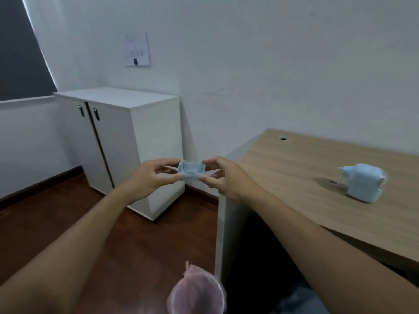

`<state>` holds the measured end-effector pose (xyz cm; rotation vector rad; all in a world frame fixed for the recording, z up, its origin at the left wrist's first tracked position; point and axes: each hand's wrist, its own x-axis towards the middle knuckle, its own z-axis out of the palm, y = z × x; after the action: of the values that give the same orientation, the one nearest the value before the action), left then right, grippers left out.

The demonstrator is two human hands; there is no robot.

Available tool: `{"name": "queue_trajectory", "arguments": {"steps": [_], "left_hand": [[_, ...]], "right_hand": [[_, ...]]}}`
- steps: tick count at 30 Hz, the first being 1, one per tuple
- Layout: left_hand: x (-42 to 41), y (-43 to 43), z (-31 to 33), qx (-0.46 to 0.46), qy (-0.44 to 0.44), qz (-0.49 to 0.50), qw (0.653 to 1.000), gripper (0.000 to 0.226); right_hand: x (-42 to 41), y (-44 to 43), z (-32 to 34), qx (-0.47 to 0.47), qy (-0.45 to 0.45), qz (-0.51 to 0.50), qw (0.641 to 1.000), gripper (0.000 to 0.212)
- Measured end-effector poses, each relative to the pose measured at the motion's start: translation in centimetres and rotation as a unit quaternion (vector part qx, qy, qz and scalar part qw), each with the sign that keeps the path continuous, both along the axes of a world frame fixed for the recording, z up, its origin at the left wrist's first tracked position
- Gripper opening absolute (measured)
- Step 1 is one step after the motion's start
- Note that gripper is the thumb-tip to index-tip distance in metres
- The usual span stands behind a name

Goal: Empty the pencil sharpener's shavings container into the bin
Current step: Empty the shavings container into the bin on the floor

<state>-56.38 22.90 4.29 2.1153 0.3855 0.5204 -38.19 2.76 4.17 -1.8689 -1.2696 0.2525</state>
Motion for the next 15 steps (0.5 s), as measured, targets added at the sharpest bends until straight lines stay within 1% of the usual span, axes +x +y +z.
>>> {"name": "queue_trajectory", "arguments": {"steps": [2,5,11,15], "left_hand": [[-1.4,1.3,-1.9,-0.024,0.003,0.012,1.0,0.04],[-3.3,2.8,-5.2,-0.044,0.018,0.027,0.999,0.054],[-5.3,3.6,-13.0,-0.13,0.033,0.045,0.99,0.047],[-5.8,2.7,-17.9,-0.158,0.049,0.058,0.984,0.052]], "right_hand": [[-0.9,1.8,-1.9,-0.005,0.001,0.012,1.0,0.057],[-2.4,3.6,-5.0,-0.025,0.013,0.026,0.999,0.058],[-4.8,4.8,-11.2,-0.084,0.04,0.032,0.995,0.058],[-5.3,4.5,-16.1,-0.114,0.092,0.022,0.989,0.06]]}}
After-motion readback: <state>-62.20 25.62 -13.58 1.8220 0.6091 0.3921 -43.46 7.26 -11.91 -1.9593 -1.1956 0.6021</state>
